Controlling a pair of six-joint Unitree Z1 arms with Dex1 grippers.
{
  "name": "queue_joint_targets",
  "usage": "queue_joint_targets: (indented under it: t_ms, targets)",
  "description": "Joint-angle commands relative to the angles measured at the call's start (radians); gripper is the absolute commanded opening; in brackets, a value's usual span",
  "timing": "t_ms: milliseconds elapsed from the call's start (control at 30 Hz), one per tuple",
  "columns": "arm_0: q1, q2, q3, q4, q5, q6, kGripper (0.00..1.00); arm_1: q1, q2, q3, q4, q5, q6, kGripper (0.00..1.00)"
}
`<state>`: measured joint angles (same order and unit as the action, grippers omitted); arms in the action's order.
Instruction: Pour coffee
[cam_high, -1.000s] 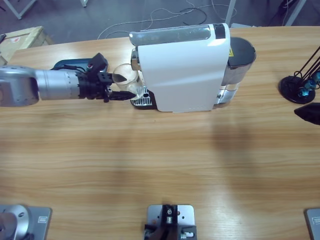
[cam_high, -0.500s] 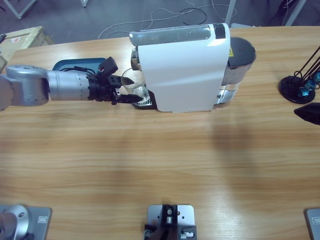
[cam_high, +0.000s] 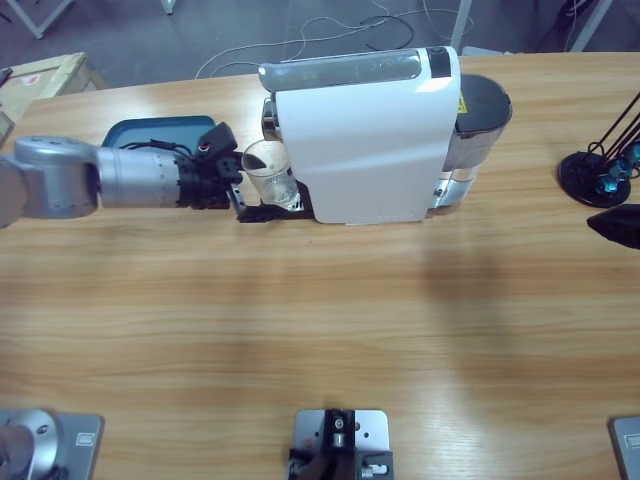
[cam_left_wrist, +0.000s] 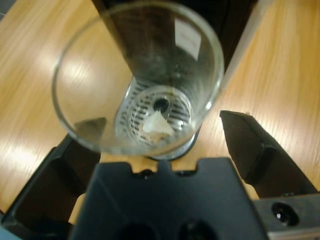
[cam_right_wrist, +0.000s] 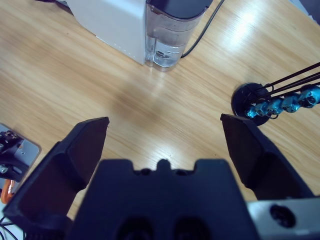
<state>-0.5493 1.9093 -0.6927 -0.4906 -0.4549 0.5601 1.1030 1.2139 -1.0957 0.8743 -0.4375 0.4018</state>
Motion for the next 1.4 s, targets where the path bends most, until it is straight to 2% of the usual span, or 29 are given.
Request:
queue_joint_targets:
  t_ms: [33, 133, 200, 267, 333, 367, 433, 467, 533, 633, 767, 1200, 1400]
  targets:
    - [0.084, -0.223, 0.135, -0.006, 0.004, -0.024, 0.991, 0.010, 0.035, -0.021, -0.020, -0.027, 0.008, 1.000]
    - [0.097, -0.378, 0.193, 0.012, 0.004, -0.054, 0.991, 0.011, 0.053, -0.097, -0.030, -0.094, -0.100, 1.000]
    - [0.083, -0.495, 0.202, 0.101, 0.021, -0.120, 0.991, -0.037, 0.079, -0.179, -0.029, -0.121, -0.111, 0.973]
    - [0.057, -0.590, 0.196, 0.218, 0.079, -0.221, 0.991, -0.151, 0.135, -0.303, 0.019, -0.068, -0.166, 0.823]
    - [0.033, -0.657, 0.171, 0.342, 0.143, -0.317, 0.991, -0.254, 0.212, -0.400, 0.023, -0.003, -0.258, 0.778]
    - [0.025, -0.679, 0.150, 0.410, 0.170, -0.329, 0.991, -0.295, 0.257, -0.450, 0.024, 0.047, -0.260, 0.579]
    - [0.015, -0.702, 0.090, 0.546, 0.209, -0.332, 0.991, -0.361, 0.367, -0.573, 0.040, 0.131, -0.268, 0.069]
    - [0.010, -0.705, 0.064, 0.592, 0.217, -0.332, 0.991, -0.376, 0.412, -0.624, 0.042, 0.136, -0.268, 0.000]
    - [-0.001, -0.703, 0.030, 0.649, 0.219, -0.332, 0.991, -0.402, 0.507, -0.739, 0.083, 0.149, -0.271, 0.000]
    - [-0.003, -0.687, 0.015, 0.657, 0.220, -0.332, 0.991, -0.442, 0.635, -0.893, 0.187, 0.237, -0.280, 0.000]
    - [-0.004, -0.643, 0.011, 0.625, 0.211, -0.330, 0.991, -0.494, 0.729, -0.945, 0.252, 0.327, -0.278, 0.000]
    - [-0.004, -0.596, 0.009, 0.607, 0.222, -0.324, 0.991, -0.496, 0.837, -1.024, 0.298, 0.415, -0.290, 0.000]
    - [-0.006, -0.577, 0.010, 0.591, 0.222, -0.324, 0.995, -0.480, 0.840, -1.017, 0.319, 0.408, -0.291, 0.000]
